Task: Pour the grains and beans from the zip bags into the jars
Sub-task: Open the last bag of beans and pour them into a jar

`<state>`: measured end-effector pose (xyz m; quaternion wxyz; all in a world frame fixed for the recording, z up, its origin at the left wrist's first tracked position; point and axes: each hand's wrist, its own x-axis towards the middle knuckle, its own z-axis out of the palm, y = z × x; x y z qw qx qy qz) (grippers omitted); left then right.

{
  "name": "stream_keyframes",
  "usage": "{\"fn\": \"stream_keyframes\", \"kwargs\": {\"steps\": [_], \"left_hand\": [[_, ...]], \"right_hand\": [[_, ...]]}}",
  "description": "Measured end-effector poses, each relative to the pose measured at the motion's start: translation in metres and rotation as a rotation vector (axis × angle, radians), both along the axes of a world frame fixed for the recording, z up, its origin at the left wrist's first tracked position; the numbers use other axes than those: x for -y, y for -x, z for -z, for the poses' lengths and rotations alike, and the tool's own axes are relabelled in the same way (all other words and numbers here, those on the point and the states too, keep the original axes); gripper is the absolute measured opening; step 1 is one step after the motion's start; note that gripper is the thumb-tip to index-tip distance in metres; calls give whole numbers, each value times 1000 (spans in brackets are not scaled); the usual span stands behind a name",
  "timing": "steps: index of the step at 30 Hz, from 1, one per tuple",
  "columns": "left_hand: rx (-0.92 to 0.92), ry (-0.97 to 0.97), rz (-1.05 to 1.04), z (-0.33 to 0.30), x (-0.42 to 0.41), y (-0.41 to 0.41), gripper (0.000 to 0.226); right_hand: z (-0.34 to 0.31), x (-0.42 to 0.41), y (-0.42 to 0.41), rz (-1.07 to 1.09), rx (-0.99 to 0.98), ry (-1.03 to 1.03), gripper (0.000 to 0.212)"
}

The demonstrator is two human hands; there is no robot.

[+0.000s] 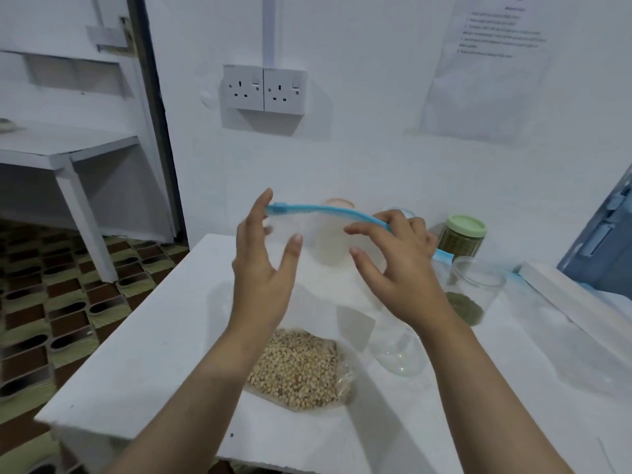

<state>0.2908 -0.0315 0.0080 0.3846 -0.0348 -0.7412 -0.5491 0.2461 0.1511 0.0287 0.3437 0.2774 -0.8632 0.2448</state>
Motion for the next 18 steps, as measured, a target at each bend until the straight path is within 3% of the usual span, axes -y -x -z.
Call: {"fn": "stream_keyframes", "kwargs": {"steps": [3,11,18], "left_hand": [[135,84,-70,36,-7,-12,75],[186,203,-91,103,4,-22,62],[262,117,14,106,17,-13,53]], "right_hand": [[3,3,-2,36,14,24,35],[5,8,-6,91,16,41,42],[3,23,-11,127,7,40,46]]}}
